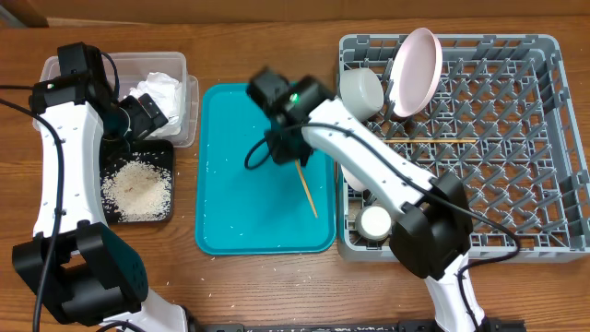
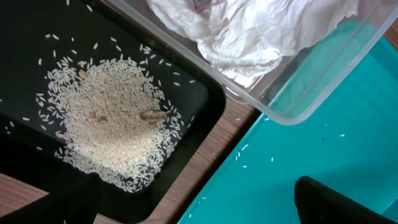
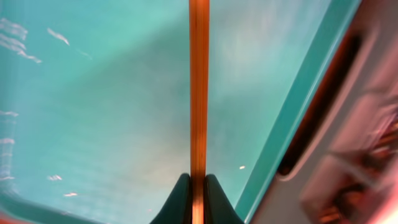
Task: Sort waste into correct bins and load items into the dishwasher
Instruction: 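Carry the second chopstick into the rack and lay it beside the first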
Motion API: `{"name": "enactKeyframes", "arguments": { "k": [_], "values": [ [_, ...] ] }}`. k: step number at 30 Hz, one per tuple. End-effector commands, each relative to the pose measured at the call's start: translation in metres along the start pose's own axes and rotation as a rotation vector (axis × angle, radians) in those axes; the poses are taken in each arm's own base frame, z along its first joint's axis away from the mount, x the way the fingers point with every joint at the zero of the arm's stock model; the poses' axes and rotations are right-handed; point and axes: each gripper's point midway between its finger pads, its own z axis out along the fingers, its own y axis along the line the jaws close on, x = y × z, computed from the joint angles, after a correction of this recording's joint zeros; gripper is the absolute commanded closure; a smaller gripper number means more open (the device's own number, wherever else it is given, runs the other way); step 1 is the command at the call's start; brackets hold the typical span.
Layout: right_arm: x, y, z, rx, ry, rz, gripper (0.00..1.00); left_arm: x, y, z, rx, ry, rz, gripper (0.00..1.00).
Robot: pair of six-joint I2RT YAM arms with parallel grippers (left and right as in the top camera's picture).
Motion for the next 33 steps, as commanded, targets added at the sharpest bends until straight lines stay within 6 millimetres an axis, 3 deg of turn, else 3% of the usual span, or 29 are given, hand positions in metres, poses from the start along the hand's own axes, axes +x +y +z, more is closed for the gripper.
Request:
{"name": "enactKeyframes", "arguments": {
  "k": [1, 3, 4, 5, 6, 9, 10, 11, 12, 17, 22, 24, 30, 33],
  "values": [
    [-0.028, -0.014, -0.09, -0.061, -0.189, 0.094, 0.96, 0.001, -0.002, -0.006, 0.011, -0.012, 0.019, 0.0],
    [-0.032, -0.038, -0.124, -0.07, -0.225, 0.213, 0.96, 0.001, -0.002, -0.006, 0.01, -0.012, 0.019, 0.0],
    [-0.032, -0.044, -0.129, -0.07, -0.229, 0.244, 0.96, 0.001, -0.002, -0.006, 0.011, -0.012, 0.019, 0.0],
    [-0.03, -0.083, -0.148, -0.062, -0.241, 0.414, 0.96, 0.001, -0.002, -0.006, 0.01, -0.012, 0.019, 0.0],
    [-0.028, -0.101, -0.153, -0.054, -0.24, 0.497, 0.96, 0.001, -0.002, -0.006, 0.01, -0.012, 0.019, 0.0],
    [-0.027, -0.159, -0.157, -0.039, -0.238, 0.727, 0.96, 0.001, -0.002, -0.006, 0.011, -0.012, 0.019, 0.0],
    [-0.027, -0.166, -0.157, -0.04, -0.238, 0.757, 0.96, 0.001, -0.002, -0.006, 0.01, -0.012, 0.019, 0.0],
    [-0.025, -0.197, -0.156, -0.026, -0.241, 0.899, 0.96, 0.001, -0.002, -0.006, 0.011, -0.012, 0.019, 0.0],
    [-0.023, -0.213, -0.154, -0.014, -0.241, 0.974, 0.96, 0.001, -0.002, -0.006, 0.011, -0.012, 0.019, 0.0],
    [-0.005, -0.27, -0.14, 0.03, -0.201, 1.282, 0.96, 0.001, -0.002, -0.006, 0.011, -0.012, 0.019, 0.0],
    [0.017, -0.288, -0.111, 0.093, -0.105, 1.486, 0.96, 0.001, -0.002, -0.006, 0.01, -0.012, 0.019, 0.0],
    [0.036, -0.294, -0.089, 0.188, -0.044, 1.603, 0.96, 0.001, -0.002, -0.006, 0.011, -0.012, 0.019, 0.0],
    [0.069, -0.295, -0.054, 0.327, 0.071, 1.734, 0.96, 0.001, -0.002, -0.006, 0.01, -0.012, 0.019, 0.0],
    [0.077, -0.293, -0.046, 0.353, 0.102, 1.739, 0.96, 0.001, -0.002, -0.006, 0.01, -0.012, 0.019, 0.0]
  ]
}}
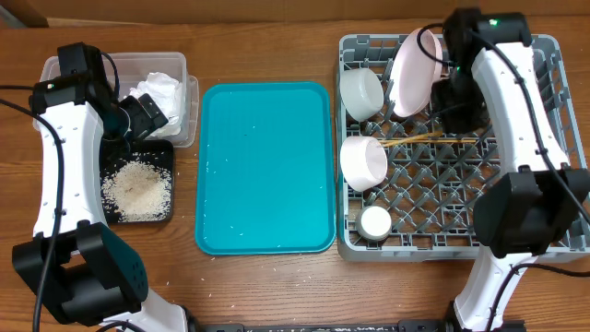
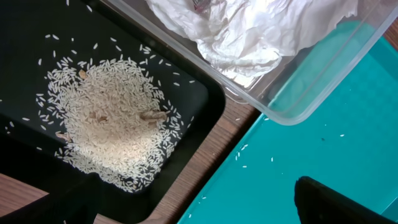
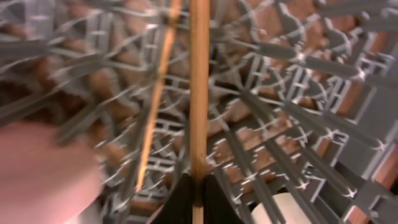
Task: Sort waste into correct bins and load items into the dishwasher
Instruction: 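Carry the second chopstick into the rack and lay it beside the first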
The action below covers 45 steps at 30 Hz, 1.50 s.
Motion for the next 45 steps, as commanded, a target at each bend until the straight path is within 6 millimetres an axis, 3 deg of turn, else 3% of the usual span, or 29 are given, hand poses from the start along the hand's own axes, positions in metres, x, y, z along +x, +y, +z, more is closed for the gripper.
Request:
{"name": "enactKeyframes", "arguments": {
  "k": [1, 2, 4, 5, 15, 18, 21, 24, 27, 32, 36, 45],
  "values": [
    [-0.007, -0.007, -0.001, 0.007, -0.041, 0.085, 0.96, 0.001, -0.002, -0.006, 0.01, -0.013, 0.019, 0.0],
    [-0.009, -0.007, -0.001, 0.008, -0.054, 0.084, 0.94, 0.001, -0.002, -0.006, 0.01, -0.013, 0.019, 0.0],
    [-0.013, -0.008, -0.001, 0.01, -0.073, 0.085, 0.53, 0.001, -0.002, -0.006, 0.01, -0.013, 0.019, 0.0],
    [-0.015, -0.008, -0.001, 0.011, -0.083, 0.084, 0.44, 0.001, -0.002, -0.006, 0.01, -0.013, 0.019, 0.0],
    [-0.019, -0.011, -0.007, 0.012, -0.116, -0.007, 0.44, 0.001, -0.002, -0.006, 0.01, -0.013, 0.019, 0.0],
    [-0.019, -0.015, -0.023, -0.03, -0.137, -0.059, 0.44, 0.001, -0.002, -0.006, 0.01, -0.013, 0.019, 0.0],
    [-0.015, -0.018, -0.051, -0.115, -0.183, -0.141, 0.44, 0.001, -0.002, -0.006, 0.01, -0.013, 0.019, 0.0],
    [0.003, -0.02, -0.092, -0.253, -0.248, -0.359, 0.35, 0.001, -0.002, -0.006, 0.01, -0.013, 0.019, 0.0],
    [0.031, -0.026, -0.129, -0.37, -0.314, -0.613, 0.0, 0.001, -0.002, -0.006, 0.01, -0.013, 0.019, 0.0],
    [0.083, -0.05, -0.165, -0.487, -0.364, -0.874, 0.0, 0.001, -0.002, -0.006, 0.01, -0.013, 0.019, 0.0],
    [0.109, -0.057, -0.173, -0.527, -0.362, -0.949, 0.0, 0.001, -0.002, -0.006, 0.01, -0.013, 0.019, 0.0],
    [0.106, -0.06, -0.17, -0.5, -0.372, -0.953, 0.0, 0.001, -0.002, -0.006, 0.01, -0.013, 0.019, 0.0]
  ]
}}
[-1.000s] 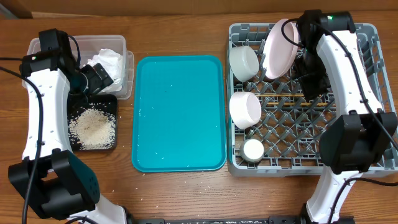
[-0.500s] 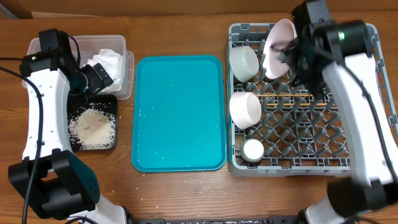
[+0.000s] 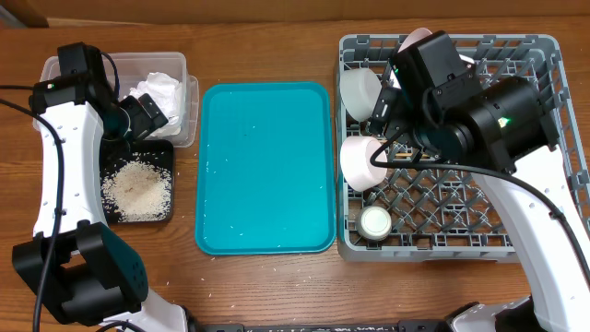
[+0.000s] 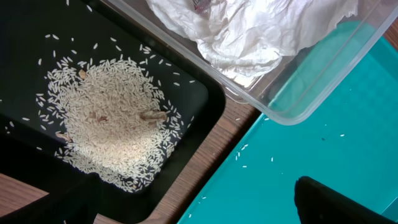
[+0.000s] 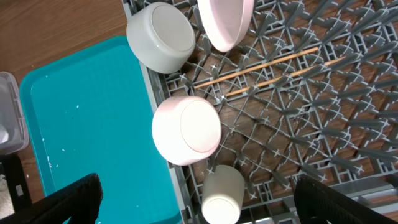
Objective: Sort waste into correct bins and load items into the dishwasher
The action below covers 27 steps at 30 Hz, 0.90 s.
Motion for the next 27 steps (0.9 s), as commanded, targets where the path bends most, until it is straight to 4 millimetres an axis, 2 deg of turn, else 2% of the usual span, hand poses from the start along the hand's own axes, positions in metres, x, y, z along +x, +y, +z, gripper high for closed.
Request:
{"name": "enactKeyframes", "arguments": {
  "k": [1, 5, 10, 14, 22, 27],
  "values": [
    [-0.009, -0.001, -0.002, 0.009, -0.046, -0.006, 0.0, 0.001, -0.002, -0.006, 0.01, -0.013, 0.019, 0.0],
    [-0.038, 0.005, -0.005, -0.011, -0.169, 0.03, 0.0, 0.001, -0.002, -0.006, 0.01, -0.013, 0.019, 0.0],
    [-0.068, 0.037, -0.017, -0.139, -0.299, -0.088, 0.0, 0.001, -0.002, -0.006, 0.01, -0.013, 0.019, 0.0],
    [-0.085, 0.051, -0.023, -0.217, -0.354, -0.179, 0.0, 0.001, -0.002, -0.006, 0.01, -0.013, 0.019, 0.0],
    [-0.096, 0.037, -0.024, -0.246, -0.362, -0.177, 0.0, 0.001, -0.002, -0.006, 0.01, -0.013, 0.019, 0.0],
    [-0.095, 0.028, -0.013, -0.263, -0.408, -0.149, 0.0, 0.001, -0.002, -0.006, 0.01, -0.013, 0.019, 0.0]
  ]
}}
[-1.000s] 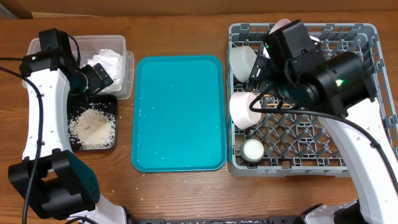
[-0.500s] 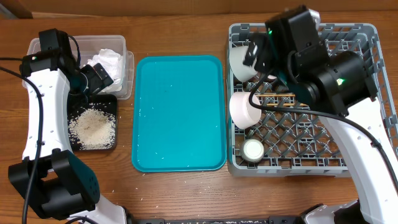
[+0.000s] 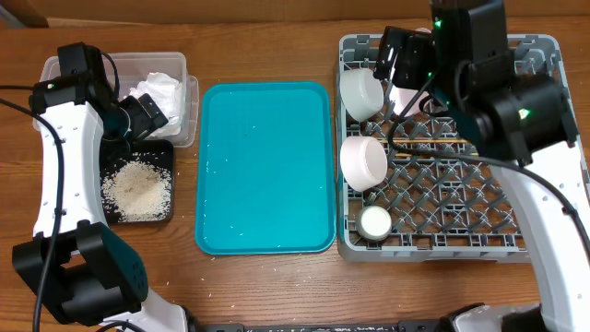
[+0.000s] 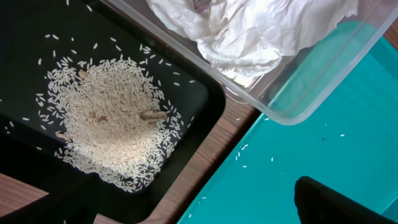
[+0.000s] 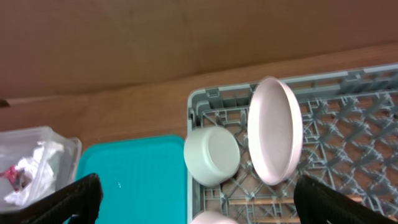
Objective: Sort waste into correct bins and load items into the dishwasher
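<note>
Two wooden chopsticks (image 5: 273,200) lie side by side on the grid of the grey dish rack (image 3: 544,55). A white bowl (image 3: 359,92), a pink bowl (image 3: 364,161), a white cup (image 3: 375,221) and an upright pink plate (image 5: 275,129) also stand in the rack. My right gripper (image 5: 205,208) hangs open and empty high over the rack's back left corner. The teal tray (image 3: 267,166) holds only a few rice grains. My left gripper (image 4: 199,211) is open and empty over the gap between the bins and the tray.
A clear bin (image 3: 166,92) with crumpled white paper stands at the back left. In front of it a black bin (image 3: 138,189) holds a heap of rice. The right arm covers part of the rack in the overhead view.
My right gripper, open over the rack's left half, now sits farther back, its camera tilted toward the rack's far edge. The left arm, tray and dishes have not moved.
My right gripper was shut on a chopstick just above the teal tray. Then it held that chopstick over the rack, beside another one lying there. After that it was open, with both chopsticks on the grid, and now it is farther back, still open.
</note>
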Motion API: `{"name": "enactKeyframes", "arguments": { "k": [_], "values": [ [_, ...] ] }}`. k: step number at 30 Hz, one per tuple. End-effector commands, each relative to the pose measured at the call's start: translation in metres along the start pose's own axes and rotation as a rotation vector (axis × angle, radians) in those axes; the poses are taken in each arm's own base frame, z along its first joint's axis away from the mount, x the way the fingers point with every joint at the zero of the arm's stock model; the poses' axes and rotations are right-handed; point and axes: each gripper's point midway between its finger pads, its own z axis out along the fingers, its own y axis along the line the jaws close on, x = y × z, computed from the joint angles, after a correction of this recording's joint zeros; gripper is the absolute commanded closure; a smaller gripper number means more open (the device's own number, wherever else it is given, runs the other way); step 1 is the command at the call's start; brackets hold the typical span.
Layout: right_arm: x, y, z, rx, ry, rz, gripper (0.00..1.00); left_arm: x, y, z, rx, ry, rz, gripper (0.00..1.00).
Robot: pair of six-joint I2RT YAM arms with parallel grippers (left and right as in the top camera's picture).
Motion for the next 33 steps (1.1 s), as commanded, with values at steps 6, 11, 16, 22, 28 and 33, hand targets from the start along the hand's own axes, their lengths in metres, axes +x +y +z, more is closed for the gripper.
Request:
{"name": "enactKeyframes", "arguments": {
  "k": [6, 11, 16, 22, 28, 33],
  "values": [
    [0.04, -0.038, -0.006, -0.062, -0.107, 0.048, 0.0, 0.001, -0.002, -0.006, 0.01, -0.013, 0.019, 0.0],
    [0.077, -0.082, -0.024, -0.112, -0.249, 0.119, 0.0, 0.001, -0.002, -0.006, 0.01, -0.013, 0.019, 0.0],
    [0.104, -0.104, -0.034, -0.118, -0.386, 0.14, 0.0, 0.001, -0.002, -0.006, 0.01, -0.013, 0.019, 0.0],
    [0.163, -0.129, -0.024, -0.17, -0.511, 0.146, 0.0, 0.001, -0.002, -0.006, 0.009, -0.013, 0.019, 0.0],
    [0.206, -0.146, -0.007, -0.15, -0.574, 0.152, 0.0, 0.001, -0.002, -0.006, 0.01, -0.013, 0.019, 0.0],
    [0.224, -0.151, 0.003, -0.153, -0.581, 0.151, 0.0, 0.001, -0.002, -0.006, 0.01, -0.013, 0.019, 0.0]
  ]
}}
